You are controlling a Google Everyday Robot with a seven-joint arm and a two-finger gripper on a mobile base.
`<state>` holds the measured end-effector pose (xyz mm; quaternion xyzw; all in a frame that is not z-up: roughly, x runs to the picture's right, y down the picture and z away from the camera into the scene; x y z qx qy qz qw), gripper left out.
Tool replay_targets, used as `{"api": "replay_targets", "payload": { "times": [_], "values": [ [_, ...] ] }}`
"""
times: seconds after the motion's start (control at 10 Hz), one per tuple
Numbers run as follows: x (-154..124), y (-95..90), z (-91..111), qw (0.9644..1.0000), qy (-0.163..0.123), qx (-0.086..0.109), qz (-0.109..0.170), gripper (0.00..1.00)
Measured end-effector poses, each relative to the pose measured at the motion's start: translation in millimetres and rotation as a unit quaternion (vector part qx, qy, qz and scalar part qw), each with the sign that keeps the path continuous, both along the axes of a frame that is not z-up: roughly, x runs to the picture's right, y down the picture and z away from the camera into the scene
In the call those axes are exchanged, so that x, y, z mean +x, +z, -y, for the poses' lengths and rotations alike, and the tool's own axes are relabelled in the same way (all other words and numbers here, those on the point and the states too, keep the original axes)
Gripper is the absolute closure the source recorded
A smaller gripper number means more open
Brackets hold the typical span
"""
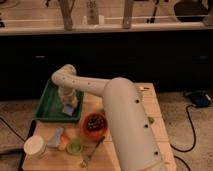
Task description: Wipe tray with sponge
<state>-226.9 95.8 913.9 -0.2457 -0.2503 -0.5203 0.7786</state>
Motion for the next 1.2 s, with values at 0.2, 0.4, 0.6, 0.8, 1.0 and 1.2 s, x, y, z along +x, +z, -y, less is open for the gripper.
{"api": "replay_targets", "payload": {
  "times": [0.2, 0.4, 0.6, 0.8, 1.0, 1.2],
  "values": [
    [-0.6, 16.1, 9.4, 1.0000, -0.005, 0.004, 0.000, 1.00],
    [-18.2, 28.1, 16.1, 0.9998, -0.011, 0.009, 0.015, 1.00],
    [-45.6, 30.6, 18.2, 0.9989, -0.017, 0.012, 0.042, 1.00],
    [-74.1, 17.8, 13.1, 0.9967, -0.020, 0.013, 0.078, 1.00],
    [-79.1, 0.2, 4.1, 0.9952, -0.022, 0.008, 0.095, 1.00],
    [-77.2, -23.3, -9.3, 0.9947, -0.023, 0.001, 0.101, 1.00]
  ]
}}
